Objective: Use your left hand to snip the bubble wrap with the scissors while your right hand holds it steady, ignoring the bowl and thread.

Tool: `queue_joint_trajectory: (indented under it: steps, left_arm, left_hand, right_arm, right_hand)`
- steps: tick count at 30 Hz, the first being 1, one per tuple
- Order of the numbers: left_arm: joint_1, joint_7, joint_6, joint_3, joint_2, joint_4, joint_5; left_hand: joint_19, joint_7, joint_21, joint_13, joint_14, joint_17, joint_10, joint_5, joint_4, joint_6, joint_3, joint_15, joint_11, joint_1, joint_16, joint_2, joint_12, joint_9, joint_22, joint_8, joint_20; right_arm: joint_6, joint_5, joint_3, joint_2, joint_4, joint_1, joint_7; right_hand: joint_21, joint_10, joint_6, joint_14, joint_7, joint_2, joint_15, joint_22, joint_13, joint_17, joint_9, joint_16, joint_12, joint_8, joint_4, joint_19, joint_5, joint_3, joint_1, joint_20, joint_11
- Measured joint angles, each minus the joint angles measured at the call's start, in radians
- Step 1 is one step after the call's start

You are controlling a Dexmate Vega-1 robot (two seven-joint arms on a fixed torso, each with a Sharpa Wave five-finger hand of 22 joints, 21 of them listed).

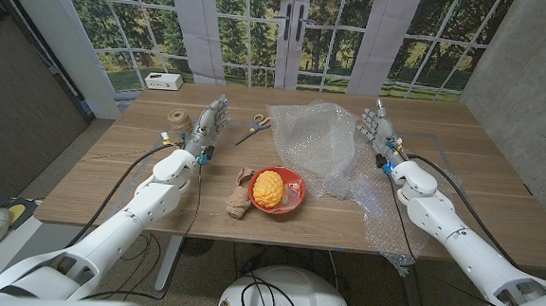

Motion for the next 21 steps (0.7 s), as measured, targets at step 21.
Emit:
queue_joint_trajectory:
  steps: [21]
  left_arm:
    - [0.010, 0.034, 0.001, 0.004, 0.016, -0.035, 0.037]
  left_hand:
    - [0.000, 0.031, 0.000, -0.003, 0.000, 0.000, 0.006, 0.000, -0.011, -0.024, 0.017, 0.000, -0.006, 0.022, 0.000, 0.022, 0.000, 0.000, 0.002, -0.007, 0.000]
  right_arm:
    - [-0.017, -0.009, 0.003, -0.028, -0.030, -0.012, -0.009]
  right_hand:
    - [0.000, 0.000, 0.000, -0.008, 0.000, 0.009, -0.008, 0.000, 0.000, -0.002, 0.000, 0.000, 0.000, 0.004, -0.004, -0.018, 0.000, 0.005, 0.015, -0.011, 0.000]
